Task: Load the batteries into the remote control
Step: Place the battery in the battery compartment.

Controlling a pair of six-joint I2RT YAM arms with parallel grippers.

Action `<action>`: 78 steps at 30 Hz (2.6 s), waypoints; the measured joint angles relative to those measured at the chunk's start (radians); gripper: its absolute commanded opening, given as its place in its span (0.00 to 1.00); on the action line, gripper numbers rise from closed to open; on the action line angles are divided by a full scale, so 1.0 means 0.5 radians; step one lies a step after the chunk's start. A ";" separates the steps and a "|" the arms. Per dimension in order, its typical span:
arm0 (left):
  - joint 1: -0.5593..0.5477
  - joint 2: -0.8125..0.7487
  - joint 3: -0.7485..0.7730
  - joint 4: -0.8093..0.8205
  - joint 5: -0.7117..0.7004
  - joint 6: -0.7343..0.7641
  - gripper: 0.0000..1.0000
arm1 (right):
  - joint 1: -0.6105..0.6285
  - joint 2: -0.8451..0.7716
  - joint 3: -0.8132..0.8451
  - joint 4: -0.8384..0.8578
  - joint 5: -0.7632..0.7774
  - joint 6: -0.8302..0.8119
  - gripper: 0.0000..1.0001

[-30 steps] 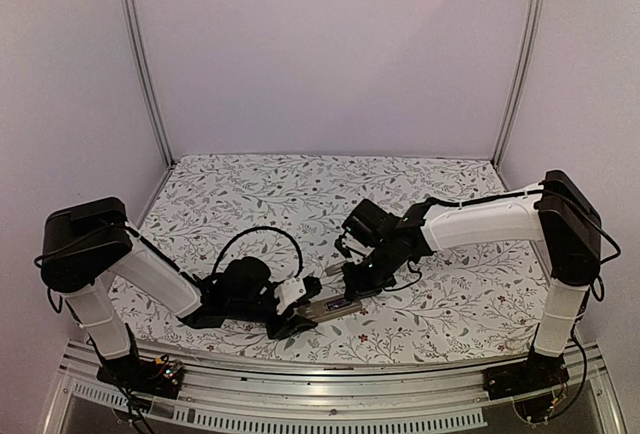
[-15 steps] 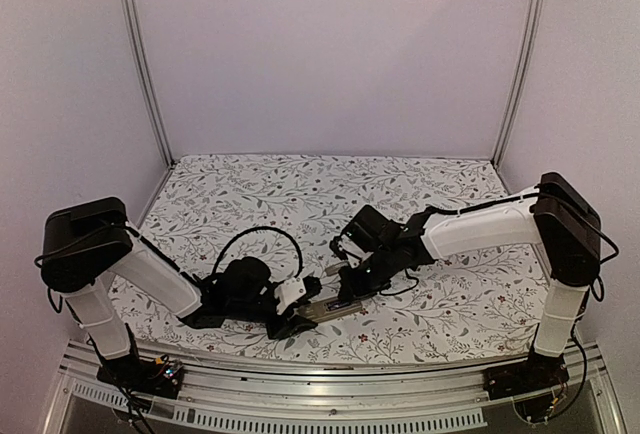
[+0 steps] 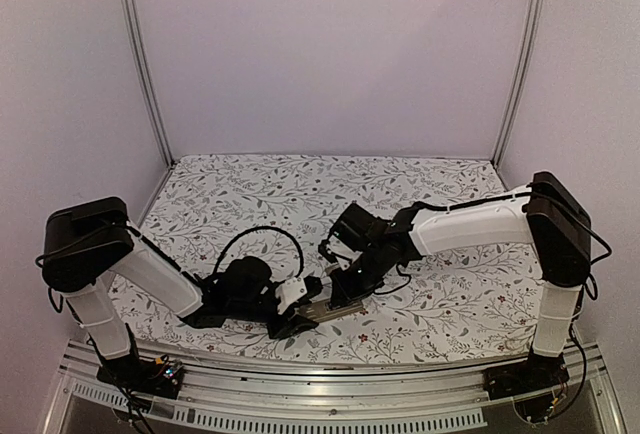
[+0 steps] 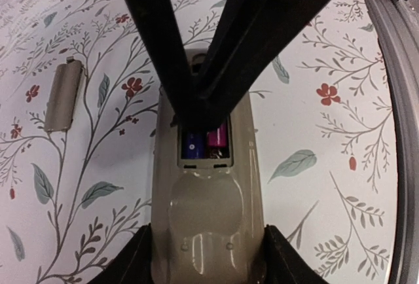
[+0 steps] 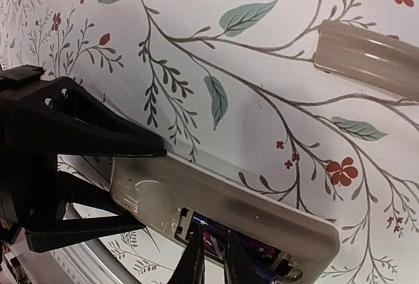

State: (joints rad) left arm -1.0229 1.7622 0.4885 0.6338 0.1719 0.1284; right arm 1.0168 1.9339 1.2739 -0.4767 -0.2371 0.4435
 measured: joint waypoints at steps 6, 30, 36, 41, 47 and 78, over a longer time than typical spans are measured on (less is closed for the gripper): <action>-0.001 0.002 0.002 0.000 -0.001 0.004 0.28 | -0.018 -0.024 0.063 -0.145 0.021 -0.076 0.20; -0.001 0.011 0.002 0.018 -0.002 0.003 0.29 | -0.060 -0.047 0.098 -0.430 0.156 0.159 0.08; -0.001 0.011 0.002 0.019 -0.003 0.004 0.29 | -0.060 -0.034 0.098 -0.404 0.131 0.156 0.06; -0.001 0.011 0.002 0.019 -0.003 0.003 0.29 | -0.060 -0.026 0.102 -0.391 0.110 0.151 0.05; -0.001 0.011 0.002 0.020 -0.002 0.004 0.29 | -0.060 -0.018 0.102 -0.381 0.081 0.135 0.02; -0.001 0.011 -0.001 0.025 -0.002 0.005 0.29 | -0.117 0.079 0.150 -0.417 -0.152 -0.131 0.00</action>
State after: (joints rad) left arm -1.0233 1.7676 0.4881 0.6464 0.1711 0.1310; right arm 0.9581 1.9736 1.3491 -0.6849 -0.3130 0.3779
